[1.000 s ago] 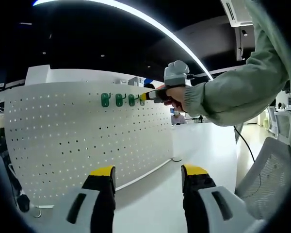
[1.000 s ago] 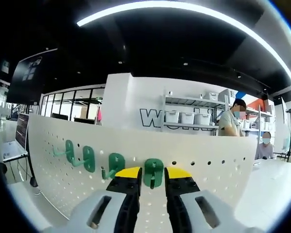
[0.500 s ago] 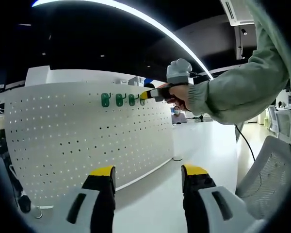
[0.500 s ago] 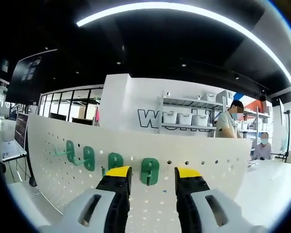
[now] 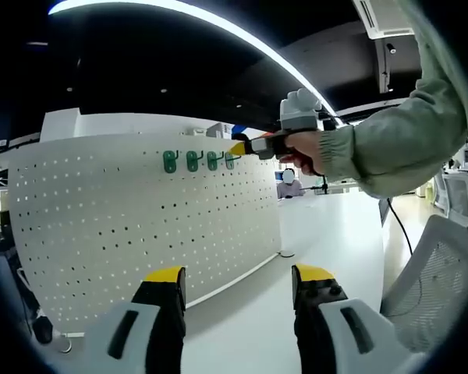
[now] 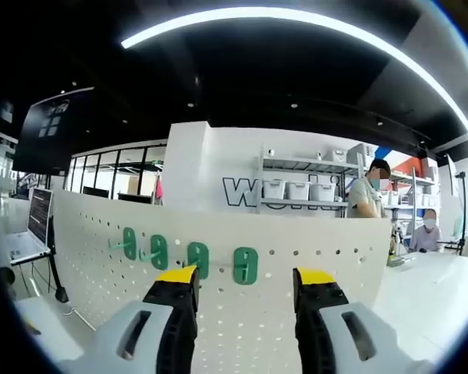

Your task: Insert the hook assembly into the mounting plate slot until the hook locks in place.

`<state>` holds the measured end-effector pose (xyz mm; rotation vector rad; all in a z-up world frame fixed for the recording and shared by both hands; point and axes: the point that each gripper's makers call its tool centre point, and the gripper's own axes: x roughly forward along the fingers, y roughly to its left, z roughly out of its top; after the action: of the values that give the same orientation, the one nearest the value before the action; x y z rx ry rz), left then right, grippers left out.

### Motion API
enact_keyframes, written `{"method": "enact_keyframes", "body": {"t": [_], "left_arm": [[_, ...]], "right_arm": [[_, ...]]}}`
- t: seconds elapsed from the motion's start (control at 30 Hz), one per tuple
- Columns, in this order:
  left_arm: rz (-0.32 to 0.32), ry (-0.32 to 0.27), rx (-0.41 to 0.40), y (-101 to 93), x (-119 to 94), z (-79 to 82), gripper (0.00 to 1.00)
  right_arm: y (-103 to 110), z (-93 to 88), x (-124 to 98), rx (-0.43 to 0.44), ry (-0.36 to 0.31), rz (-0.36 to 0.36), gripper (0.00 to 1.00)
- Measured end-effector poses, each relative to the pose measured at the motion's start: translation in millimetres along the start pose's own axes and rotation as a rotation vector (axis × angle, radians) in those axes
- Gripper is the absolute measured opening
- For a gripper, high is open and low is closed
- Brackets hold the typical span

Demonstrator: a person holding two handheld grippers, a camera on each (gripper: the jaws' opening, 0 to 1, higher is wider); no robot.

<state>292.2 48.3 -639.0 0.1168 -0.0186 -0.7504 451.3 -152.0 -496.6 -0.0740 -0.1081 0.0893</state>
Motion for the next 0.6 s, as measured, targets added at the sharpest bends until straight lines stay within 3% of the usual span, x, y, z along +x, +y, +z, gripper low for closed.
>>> {"method": "enact_keyframes", "body": {"t": [0.6], "left_arm": [[-0.029,0.009,0.034,-10.8,-3.5,0.3,0.57]], "right_arm": [[-6.6,-37.6,-77.1,0.017,0.080,-0.009,0.50]]}}
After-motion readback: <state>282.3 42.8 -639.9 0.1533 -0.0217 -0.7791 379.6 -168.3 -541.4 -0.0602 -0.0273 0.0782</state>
